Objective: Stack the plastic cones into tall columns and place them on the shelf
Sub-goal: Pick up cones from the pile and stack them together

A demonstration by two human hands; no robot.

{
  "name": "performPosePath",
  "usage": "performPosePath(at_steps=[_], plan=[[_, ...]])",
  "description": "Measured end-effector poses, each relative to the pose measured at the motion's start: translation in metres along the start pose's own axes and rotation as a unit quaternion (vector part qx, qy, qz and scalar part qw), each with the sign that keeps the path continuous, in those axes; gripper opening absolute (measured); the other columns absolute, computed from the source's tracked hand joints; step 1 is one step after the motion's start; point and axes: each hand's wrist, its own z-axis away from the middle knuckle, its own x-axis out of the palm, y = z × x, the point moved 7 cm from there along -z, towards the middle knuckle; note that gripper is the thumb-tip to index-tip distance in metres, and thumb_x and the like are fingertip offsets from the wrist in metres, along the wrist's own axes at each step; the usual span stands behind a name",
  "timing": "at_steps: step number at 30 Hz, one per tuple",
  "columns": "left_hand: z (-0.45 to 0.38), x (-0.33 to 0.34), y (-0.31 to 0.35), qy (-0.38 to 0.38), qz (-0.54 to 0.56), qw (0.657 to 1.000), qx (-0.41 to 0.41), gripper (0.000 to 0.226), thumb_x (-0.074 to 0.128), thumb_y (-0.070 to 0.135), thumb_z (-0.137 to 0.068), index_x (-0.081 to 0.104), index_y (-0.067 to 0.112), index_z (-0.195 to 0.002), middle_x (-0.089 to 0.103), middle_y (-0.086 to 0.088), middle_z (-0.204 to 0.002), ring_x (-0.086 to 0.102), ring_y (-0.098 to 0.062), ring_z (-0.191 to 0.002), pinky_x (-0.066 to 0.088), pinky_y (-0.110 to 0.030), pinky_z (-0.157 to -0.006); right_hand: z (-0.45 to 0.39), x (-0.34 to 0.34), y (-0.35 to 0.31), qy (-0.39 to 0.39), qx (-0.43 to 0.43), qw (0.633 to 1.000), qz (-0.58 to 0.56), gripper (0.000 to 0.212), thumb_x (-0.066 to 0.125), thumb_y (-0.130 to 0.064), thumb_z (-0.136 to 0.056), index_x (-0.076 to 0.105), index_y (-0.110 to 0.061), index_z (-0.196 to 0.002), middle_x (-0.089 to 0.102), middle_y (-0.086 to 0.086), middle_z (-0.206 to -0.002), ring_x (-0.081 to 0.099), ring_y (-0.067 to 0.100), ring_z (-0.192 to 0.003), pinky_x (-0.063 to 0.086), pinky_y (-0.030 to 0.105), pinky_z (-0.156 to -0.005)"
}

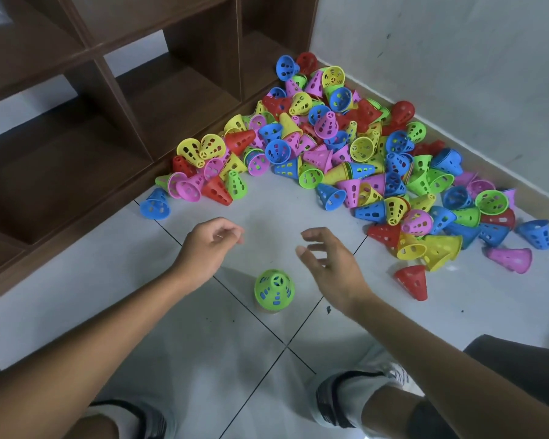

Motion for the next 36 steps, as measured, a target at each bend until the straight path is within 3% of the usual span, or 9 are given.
performPosePath(at_steps=[3,7,12,15,17,22,28,33,36], plan=[[-0.018,-0.005,-0.006,0.002,-0.017,1.000,-0.007,0.027,0.057,0.041,-0.082,0.072,0.022,-0.094,0.076,0.010,-0.090,0.067,-0.010,-0.089,0.052,-0.041,-0.097,-0.030,-0.015,0.012,0.017,0.018,0.999,0.043,0.035,0.057,-0.042,-0.100,0.053,-0.024,-0.130,0.054,-0.011,-0.123,0.060,0.014,-0.112,0.047,0.031,-0.097],[-0.054,-0.014,-0.023,0.004,-0.061,0.998,-0.007,0.025,0.062,0.045,-0.082,0.072,0.025,-0.095,0.075,0.009,-0.093,0.068,-0.012,-0.094,0.053,-0.042,-0.097,-0.075,-0.032,0.035,0.026,0.015,0.994,0.107,0.041,0.059,-0.043,-0.098,0.053,-0.023,-0.134,0.056,-0.004,-0.131,0.052,0.016,-0.124,0.044,0.040,-0.108],[-0.113,-0.022,-0.039,0.030,-0.157,0.987,-0.001,0.015,0.064,0.023,-0.097,0.069,0.018,-0.109,0.070,0.003,-0.107,0.064,-0.016,-0.103,0.052,-0.036,-0.093,-0.126,-0.050,0.069,0.024,0.022,0.980,0.196,0.048,0.061,-0.041,-0.097,0.049,-0.019,-0.139,0.050,0.008,-0.139,0.038,0.027,-0.135,0.032,0.040,-0.113],[-0.152,-0.026,-0.042,0.052,-0.198,0.979,0.018,0.023,0.070,0.020,-0.093,0.066,0.015,-0.115,0.066,-0.001,-0.116,0.064,-0.018,-0.107,0.055,-0.036,-0.093,-0.155,-0.058,0.088,0.029,0.028,0.971,0.236,0.056,0.063,-0.043,-0.095,0.046,-0.020,-0.143,0.044,0.011,-0.143,0.027,0.034,-0.141,0.030,0.050,-0.116],[-0.174,-0.030,-0.044,0.080,-0.267,0.960,0.019,0.033,0.074,0.023,-0.091,0.061,0.017,-0.120,0.056,-0.006,-0.123,0.057,-0.022,-0.112,0.053,-0.035,-0.091,-0.171,-0.064,0.095,0.043,0.026,0.967,0.250,0.060,0.066,-0.044,-0.093,0.044,-0.021,-0.145,0.037,0.011,-0.148,0.021,0.033,-0.144,0.029,0.049,-0.115],[-0.209,-0.030,-0.054,0.099,-0.385,0.917,-0.012,0.064,0.076,0.037,-0.086,0.046,0.029,-0.143,0.039,-0.010,-0.143,0.036,-0.039,-0.135,0.046,-0.049,-0.095,-0.201,-0.071,0.116,0.060,0.056,0.953,0.292,0.071,0.068,-0.052,-0.089,0.037,-0.026,-0.148,0.019,0.011,-0.160,0.009,0.034,-0.150,0.031,0.055,-0.114],[-0.232,-0.019,-0.077,0.064,-0.386,0.918,-0.055,0.075,0.075,0.050,-0.084,0.039,0.033,-0.148,0.035,-0.014,-0.149,0.031,-0.046,-0.138,0.040,-0.054,-0.103,-0.223,-0.067,0.138,0.054,0.103,0.947,0.300,0.072,0.071,-0.056,-0.085,0.039,-0.029,-0.143,0.016,0.012,-0.161,0.011,0.039,-0.148,0.035,0.056,-0.112],[-0.246,-0.007,-0.089,0.021,-0.392,0.915,-0.090,0.073,0.068,0.059,-0.086,0.042,0.029,-0.147,0.044,-0.017,-0.143,0.030,-0.046,-0.139,0.029,-0.054,-0.112,-0.231,-0.057,0.147,0.051,0.114,0.943,0.309,0.074,0.071,-0.065,-0.079,0.040,-0.029,-0.136,0.024,0.013,-0.148,0.020,0.041,-0.141,0.039,0.058,-0.109],[-0.251,0.000,-0.094,0.006,-0.358,0.927,-0.109,0.073,0.068,0.061,-0.085,0.044,0.029,-0.146,0.045,-0.017,-0.138,0.037,-0.044,-0.134,0.034,-0.051,-0.110,-0.234,-0.053,0.147,0.052,0.121,0.929,0.347,0.081,0.070,-0.069,-0.077,0.040,-0.027,-0.139,0.025,0.012,-0.144,0.023,0.042,-0.138,0.042,0.055,-0.108]])
